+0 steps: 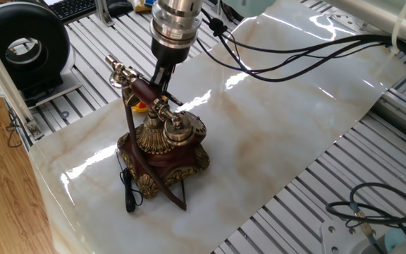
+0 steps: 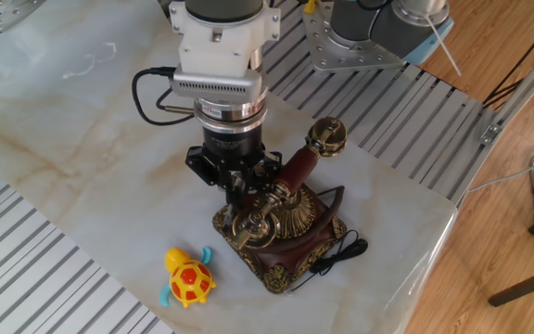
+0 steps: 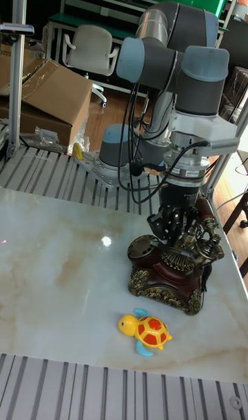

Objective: Dial a number on an old rotary phone

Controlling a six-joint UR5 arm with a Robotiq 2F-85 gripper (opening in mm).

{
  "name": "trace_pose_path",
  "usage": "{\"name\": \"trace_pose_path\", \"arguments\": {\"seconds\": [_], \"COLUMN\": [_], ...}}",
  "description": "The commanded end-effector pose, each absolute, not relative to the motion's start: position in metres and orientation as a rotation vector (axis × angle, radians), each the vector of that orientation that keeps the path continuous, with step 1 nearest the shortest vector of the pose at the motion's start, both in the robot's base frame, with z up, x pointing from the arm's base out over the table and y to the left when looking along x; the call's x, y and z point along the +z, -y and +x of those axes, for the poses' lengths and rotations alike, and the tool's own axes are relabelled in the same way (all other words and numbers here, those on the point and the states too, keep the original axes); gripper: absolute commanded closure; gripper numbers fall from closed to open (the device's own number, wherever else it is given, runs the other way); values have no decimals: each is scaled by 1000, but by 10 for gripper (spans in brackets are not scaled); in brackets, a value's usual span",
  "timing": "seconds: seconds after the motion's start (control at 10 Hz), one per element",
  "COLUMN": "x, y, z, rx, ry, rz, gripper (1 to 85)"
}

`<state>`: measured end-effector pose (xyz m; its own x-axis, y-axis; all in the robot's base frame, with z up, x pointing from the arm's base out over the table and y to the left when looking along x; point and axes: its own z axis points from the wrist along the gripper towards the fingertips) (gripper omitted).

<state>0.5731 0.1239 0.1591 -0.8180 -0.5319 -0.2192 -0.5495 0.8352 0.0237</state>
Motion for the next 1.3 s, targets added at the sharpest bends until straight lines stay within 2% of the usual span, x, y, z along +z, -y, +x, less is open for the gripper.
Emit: {"name": "trace_pose_path", "arguments": {"seconds": [0.0,0.6,0.9,1.2], "x": [160,154,154,157], "y": [-118,-77,-71,-53], "z": [573,555,561,573], "rx": [98,-62,-127,-257], "ry": [-2809,-2794,-2793,-2734], "rz": [-877,-1017,-1030,-1124], "gripper": [843,843,843,843]}}
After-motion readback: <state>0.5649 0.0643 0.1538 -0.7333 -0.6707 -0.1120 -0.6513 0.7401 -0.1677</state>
